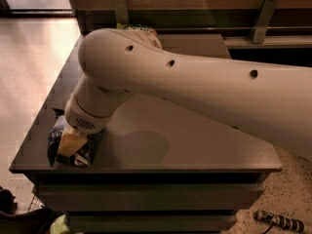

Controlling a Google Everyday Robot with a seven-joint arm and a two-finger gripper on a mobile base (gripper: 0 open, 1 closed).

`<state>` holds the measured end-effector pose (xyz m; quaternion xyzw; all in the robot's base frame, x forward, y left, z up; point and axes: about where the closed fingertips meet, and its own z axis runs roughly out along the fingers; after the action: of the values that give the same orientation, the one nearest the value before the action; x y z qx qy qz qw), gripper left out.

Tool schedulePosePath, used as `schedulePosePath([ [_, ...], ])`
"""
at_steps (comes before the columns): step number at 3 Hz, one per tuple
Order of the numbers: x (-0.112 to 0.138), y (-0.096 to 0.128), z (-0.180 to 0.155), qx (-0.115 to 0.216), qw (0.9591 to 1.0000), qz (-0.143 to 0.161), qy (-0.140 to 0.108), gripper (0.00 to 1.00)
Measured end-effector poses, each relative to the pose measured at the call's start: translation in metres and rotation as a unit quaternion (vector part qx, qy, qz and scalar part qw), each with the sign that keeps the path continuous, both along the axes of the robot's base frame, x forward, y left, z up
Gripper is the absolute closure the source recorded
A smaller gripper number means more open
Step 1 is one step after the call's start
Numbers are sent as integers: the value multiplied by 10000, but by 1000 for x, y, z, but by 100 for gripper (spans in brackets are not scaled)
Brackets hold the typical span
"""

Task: Pick blue chip bag

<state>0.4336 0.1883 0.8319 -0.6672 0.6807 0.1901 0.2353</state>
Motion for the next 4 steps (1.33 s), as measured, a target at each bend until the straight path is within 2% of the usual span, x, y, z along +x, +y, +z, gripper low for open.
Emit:
schedulePosePath([
  [1,0,0,1,-1,10000,2,-9,100],
  [2,0,0,1,-1,10000,2,-10,100],
  [3,-3,1,11,71,9999,72,-114,100],
  [4,-8,-1,42,387,9979,205,-474,100],
])
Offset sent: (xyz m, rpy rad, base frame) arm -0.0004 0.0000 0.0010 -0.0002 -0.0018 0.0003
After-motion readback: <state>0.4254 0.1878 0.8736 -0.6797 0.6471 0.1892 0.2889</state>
